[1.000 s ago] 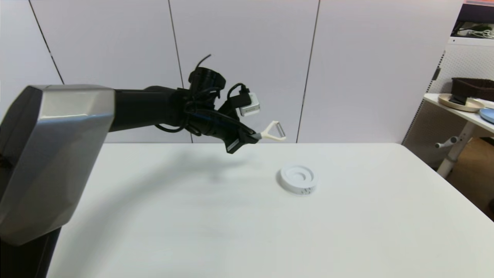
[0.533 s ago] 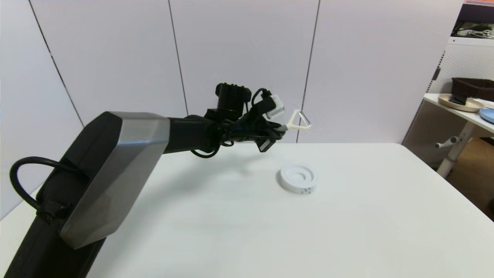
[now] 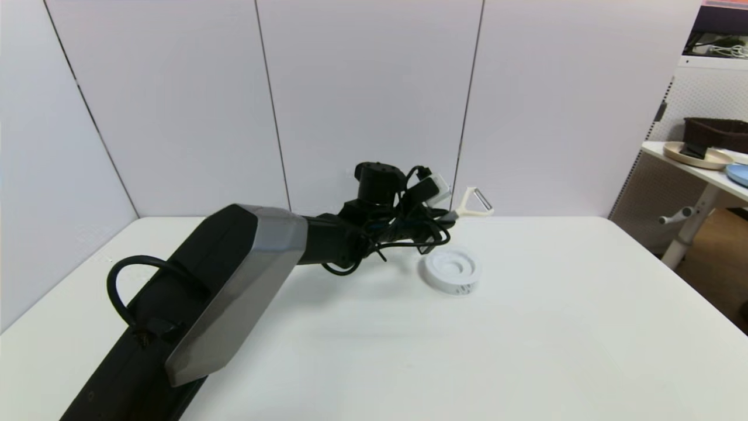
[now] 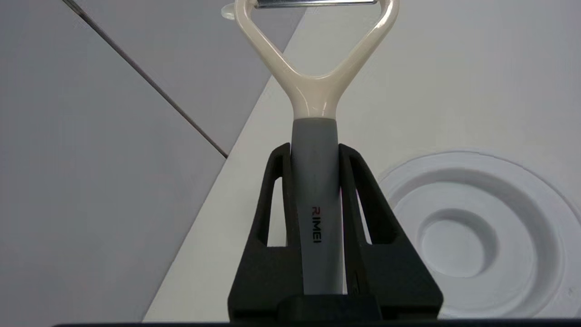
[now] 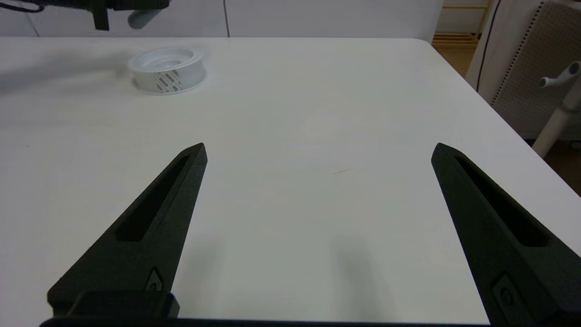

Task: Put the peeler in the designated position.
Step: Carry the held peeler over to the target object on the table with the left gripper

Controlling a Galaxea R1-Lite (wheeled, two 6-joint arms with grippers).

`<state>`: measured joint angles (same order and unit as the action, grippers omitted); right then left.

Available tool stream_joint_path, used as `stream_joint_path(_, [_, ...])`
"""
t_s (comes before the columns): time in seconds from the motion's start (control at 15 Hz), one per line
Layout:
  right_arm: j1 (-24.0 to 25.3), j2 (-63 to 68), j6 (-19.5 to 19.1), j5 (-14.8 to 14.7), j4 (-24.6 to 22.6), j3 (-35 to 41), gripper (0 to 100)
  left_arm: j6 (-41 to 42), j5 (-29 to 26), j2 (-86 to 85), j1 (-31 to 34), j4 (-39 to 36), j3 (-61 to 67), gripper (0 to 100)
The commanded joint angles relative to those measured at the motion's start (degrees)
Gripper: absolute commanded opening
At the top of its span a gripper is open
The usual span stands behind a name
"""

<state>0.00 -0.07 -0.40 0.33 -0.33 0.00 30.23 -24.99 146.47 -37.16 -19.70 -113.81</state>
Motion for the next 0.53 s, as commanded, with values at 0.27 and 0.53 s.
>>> stream_joint_path(0.27, [0.0,0.0,0.0,0.0,0.0,0.0,100,0.4,-0.1,2.2,0.0,0.5,0.0,0])
stream_joint_path(0.53, [0.0,0.0,0.0,0.0,0.0,0.0,100,0.4,0.0,2.2,0.1,0.9,0.0,0])
